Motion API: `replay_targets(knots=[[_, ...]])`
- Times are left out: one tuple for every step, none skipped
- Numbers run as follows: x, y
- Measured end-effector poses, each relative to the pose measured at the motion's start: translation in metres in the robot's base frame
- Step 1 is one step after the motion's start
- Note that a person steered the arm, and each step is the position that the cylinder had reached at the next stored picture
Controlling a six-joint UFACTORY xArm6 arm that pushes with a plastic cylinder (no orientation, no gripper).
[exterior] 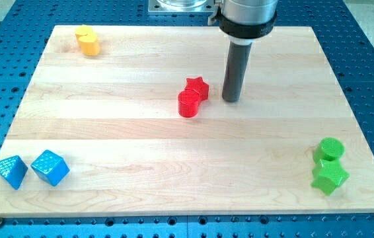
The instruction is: Place the red blocks close to the blue blocks
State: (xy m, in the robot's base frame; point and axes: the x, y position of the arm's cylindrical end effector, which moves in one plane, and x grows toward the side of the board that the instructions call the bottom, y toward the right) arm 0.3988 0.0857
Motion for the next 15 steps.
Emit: replay_targets(knots=[[-0.018, -0.009], [-0.018, -0.087], [-0.009, -0.157], [0.002, -0.194], [-0.020, -0.147], [-0.030, -0.080], [-0.015, -0.079], [0.031, -0.164], [0.061, -0.230], [0.064, -0.197], [0.066, -0.148], [0.079, -0.133], [0.096, -0.198], [0.103, -0.254], [0.103, -0.276]])
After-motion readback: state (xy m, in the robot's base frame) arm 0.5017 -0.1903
